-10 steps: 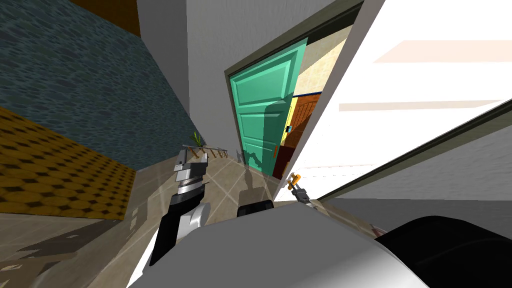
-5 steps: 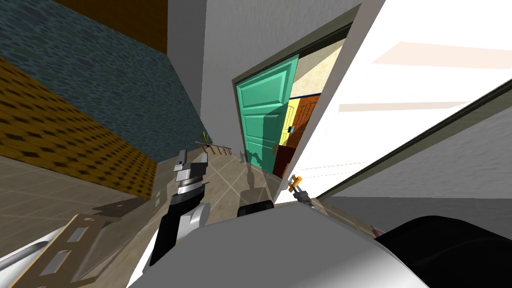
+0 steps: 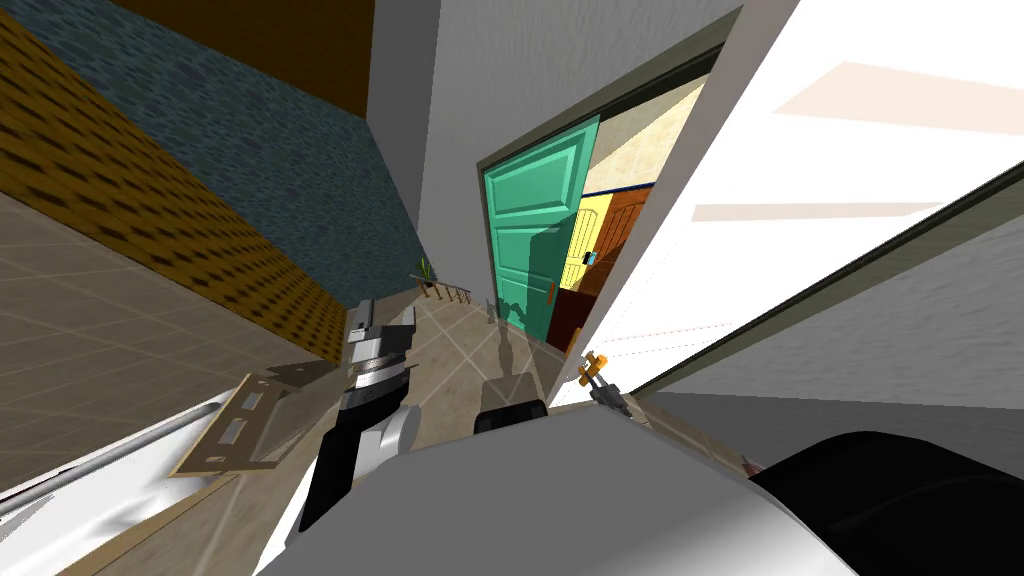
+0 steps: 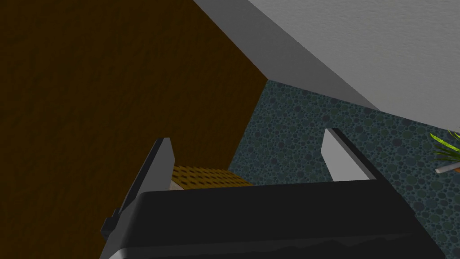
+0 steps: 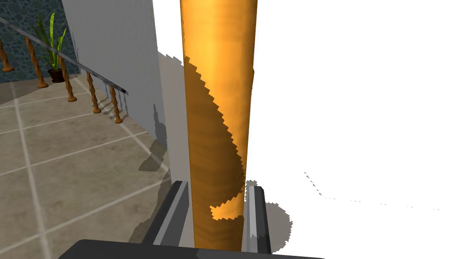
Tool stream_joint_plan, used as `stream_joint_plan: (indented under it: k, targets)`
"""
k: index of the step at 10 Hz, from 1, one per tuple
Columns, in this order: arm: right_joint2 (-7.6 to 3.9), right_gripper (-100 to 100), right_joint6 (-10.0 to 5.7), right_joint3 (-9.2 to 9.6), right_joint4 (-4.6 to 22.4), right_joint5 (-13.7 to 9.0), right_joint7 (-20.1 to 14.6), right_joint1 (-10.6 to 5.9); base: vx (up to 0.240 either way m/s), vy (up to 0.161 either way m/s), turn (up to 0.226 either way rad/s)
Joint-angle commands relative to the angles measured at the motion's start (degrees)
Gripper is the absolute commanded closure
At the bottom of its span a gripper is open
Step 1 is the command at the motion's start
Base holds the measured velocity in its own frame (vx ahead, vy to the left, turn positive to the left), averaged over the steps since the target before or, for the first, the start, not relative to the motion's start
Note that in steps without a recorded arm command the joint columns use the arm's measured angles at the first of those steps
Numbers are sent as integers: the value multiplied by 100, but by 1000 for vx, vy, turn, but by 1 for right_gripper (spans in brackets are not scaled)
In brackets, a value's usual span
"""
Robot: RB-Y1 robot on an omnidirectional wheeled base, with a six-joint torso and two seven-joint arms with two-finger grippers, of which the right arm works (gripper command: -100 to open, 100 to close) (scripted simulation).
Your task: Pull the door open
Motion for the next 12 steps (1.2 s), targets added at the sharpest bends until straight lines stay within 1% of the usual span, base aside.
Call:
stream_joint_plan:
  k: [1,4,5,6,8,12]
  targets:
    - [-36,100,-164,60,114,30,-77,-9,-188,-51,112]
    - [-104,100,-350,134,247,66,-172,-18,-203,-46,110]
    - [-76,100,-288,136,242,69,-148,-26,-88,-17,20]
    - [-91,100,-338,172,316,91,-189,-51,-117,-32,120]
    - [-115,100,-398,200,391,109,-237,-93,-208,-29,141]
    - [-172,100,-544,269,572,153,-351,-195,-201,-61,133]
